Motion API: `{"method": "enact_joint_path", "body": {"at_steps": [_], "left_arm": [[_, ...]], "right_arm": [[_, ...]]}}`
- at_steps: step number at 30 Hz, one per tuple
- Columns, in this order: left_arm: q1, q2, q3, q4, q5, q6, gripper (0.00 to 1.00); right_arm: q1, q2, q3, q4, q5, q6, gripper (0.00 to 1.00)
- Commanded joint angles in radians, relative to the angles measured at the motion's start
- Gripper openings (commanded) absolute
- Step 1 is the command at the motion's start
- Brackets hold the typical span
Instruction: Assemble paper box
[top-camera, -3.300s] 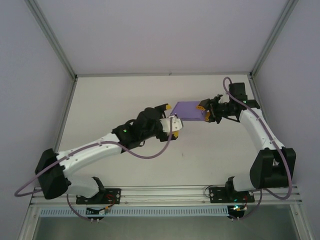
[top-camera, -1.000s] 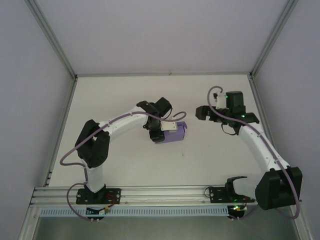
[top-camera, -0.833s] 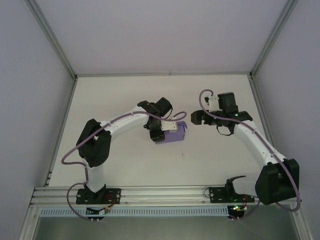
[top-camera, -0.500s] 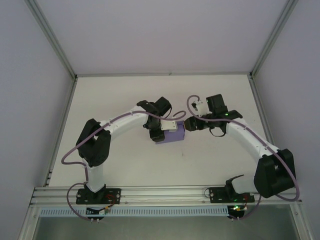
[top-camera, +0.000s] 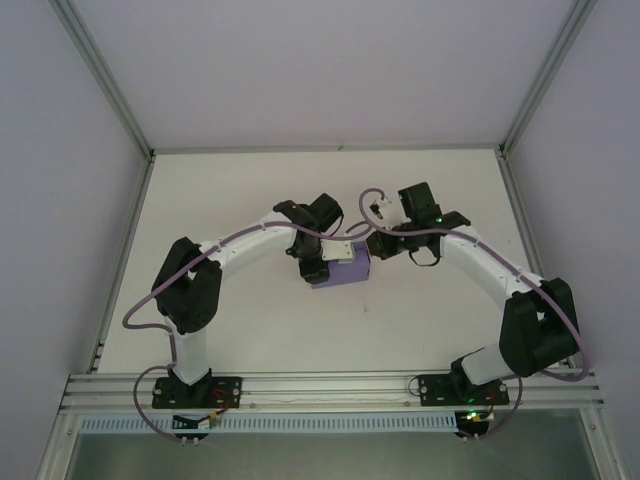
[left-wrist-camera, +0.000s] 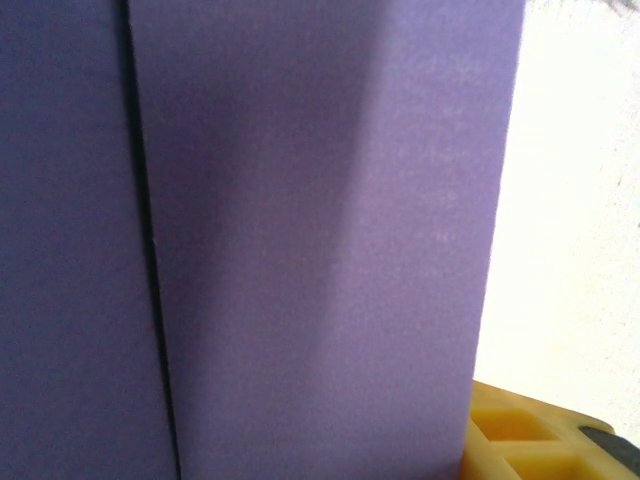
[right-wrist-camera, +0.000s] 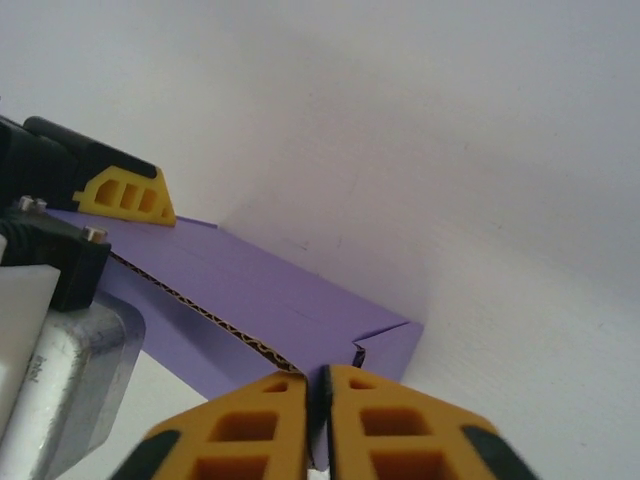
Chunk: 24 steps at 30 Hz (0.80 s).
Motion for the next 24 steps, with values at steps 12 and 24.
{"method": "enact_joint_path", "body": {"at_steps": [12,24], "left_arm": [[0.007,0.003,0.027,0.005,0.03,-0.045,0.48],[0.008,-0.002,0.017,0.019,0.031,-0.062,0.5]], "right_arm": [[0.141,-0.099,-0.094,0.169,0.261,0.301,0.0],[0.189,-0.194,-0.398,0.513,0.284,0.285,0.0]]}}
